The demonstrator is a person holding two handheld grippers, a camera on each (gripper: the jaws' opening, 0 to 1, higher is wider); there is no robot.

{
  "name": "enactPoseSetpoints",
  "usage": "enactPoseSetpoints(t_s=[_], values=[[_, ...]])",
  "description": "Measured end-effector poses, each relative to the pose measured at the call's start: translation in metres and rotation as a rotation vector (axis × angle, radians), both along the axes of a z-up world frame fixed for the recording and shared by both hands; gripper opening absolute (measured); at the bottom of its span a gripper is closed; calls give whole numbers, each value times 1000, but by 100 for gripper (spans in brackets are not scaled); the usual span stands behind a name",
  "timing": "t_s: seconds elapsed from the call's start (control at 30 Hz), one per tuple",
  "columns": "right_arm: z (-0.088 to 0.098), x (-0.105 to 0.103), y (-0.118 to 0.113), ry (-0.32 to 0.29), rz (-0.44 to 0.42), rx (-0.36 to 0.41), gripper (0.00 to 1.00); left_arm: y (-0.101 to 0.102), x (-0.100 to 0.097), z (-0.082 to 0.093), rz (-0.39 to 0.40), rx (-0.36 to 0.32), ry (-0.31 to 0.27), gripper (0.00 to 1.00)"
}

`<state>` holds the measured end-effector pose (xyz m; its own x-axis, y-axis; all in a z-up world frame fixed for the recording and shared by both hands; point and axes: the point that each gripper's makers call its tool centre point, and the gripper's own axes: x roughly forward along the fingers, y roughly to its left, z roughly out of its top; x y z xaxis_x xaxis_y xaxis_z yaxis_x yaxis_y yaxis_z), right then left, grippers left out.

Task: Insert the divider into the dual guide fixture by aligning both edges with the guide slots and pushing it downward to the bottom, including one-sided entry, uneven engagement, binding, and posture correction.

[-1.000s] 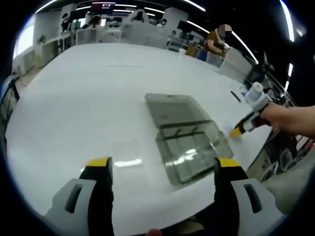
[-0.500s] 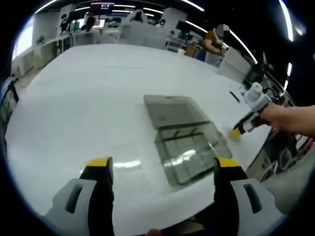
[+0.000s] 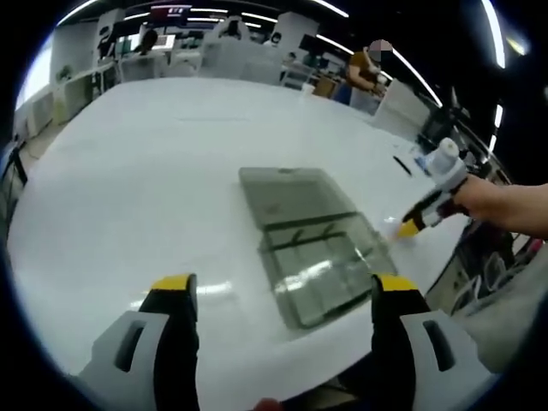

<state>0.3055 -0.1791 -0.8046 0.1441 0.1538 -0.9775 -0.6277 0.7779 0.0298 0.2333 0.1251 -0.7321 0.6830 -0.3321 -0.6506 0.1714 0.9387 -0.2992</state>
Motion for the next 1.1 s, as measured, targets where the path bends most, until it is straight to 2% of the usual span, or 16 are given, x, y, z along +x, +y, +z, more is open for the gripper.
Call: enactPoseSetpoints(t_s=[0.27, 0.5, 0.63, 0.73, 0.9, 1.1], values=[[17, -2, 12, -52, 42, 49, 27, -21, 6, 5, -54, -35, -9, 74], [29, -9, 23, -91, 78, 81, 27, -49, 11, 10, -119, -77, -26, 67], [35, -11, 28, -108, 92, 98, 27, -72, 13, 15, -171, -134, -42, 63], [42, -15, 34, -123, 103, 118, 27, -86, 16, 18, -201, -152, -52, 60], [54, -20, 44, -149, 130, 146, 27, -103, 20, 25, -227, -221, -58, 56], [64, -24, 55, -176, 158, 168, 27, -117, 24, 31, -243, -264, -70, 47]])
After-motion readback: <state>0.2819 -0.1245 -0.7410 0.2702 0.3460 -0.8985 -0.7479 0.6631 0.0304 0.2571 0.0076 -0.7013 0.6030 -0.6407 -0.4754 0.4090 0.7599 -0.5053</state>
